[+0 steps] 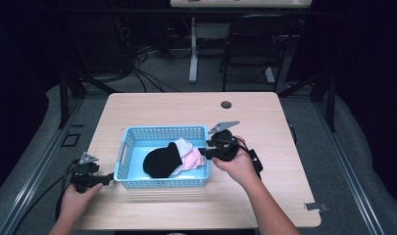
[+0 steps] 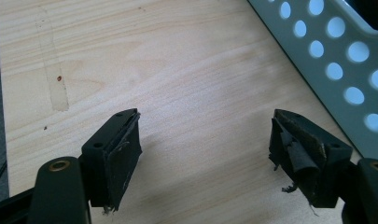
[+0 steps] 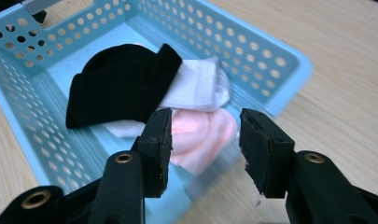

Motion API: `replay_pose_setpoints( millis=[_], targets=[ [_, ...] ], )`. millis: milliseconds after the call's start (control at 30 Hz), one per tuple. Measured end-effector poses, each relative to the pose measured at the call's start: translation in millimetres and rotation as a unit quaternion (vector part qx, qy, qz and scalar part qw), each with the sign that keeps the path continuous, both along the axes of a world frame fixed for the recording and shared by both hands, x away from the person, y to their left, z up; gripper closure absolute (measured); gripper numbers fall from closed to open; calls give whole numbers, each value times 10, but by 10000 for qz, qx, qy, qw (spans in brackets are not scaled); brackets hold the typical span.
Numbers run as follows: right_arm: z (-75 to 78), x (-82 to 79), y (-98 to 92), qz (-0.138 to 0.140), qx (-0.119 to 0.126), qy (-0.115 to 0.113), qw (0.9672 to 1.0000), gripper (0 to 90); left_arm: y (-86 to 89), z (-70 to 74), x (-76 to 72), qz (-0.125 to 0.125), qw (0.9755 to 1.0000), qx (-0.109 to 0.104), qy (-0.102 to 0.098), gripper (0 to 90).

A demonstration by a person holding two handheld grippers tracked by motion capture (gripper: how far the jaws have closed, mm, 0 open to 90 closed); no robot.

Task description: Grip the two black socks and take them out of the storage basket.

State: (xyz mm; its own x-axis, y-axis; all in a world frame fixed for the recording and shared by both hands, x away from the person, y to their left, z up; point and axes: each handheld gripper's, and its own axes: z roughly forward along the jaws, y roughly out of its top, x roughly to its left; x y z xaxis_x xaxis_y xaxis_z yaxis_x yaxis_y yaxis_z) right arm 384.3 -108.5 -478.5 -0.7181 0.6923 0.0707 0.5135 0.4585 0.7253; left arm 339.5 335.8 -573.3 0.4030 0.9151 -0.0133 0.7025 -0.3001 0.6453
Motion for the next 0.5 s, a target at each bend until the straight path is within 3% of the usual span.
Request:
replay_pose_setpoints(
  millis=[267,367,500],
  targets=[
    [-109,229,554,150,-283,421,9986,550,14,6,-8,7,10000,-29,-12,247],
    [-148,296,763,290,-526,491,9970,542,15,8,-8,4,10000,-32,-21,247],
    [-211,371,943,301,-640,592,9957,534,9,8,-6,13,10000,-53,-42,247]
  ],
)
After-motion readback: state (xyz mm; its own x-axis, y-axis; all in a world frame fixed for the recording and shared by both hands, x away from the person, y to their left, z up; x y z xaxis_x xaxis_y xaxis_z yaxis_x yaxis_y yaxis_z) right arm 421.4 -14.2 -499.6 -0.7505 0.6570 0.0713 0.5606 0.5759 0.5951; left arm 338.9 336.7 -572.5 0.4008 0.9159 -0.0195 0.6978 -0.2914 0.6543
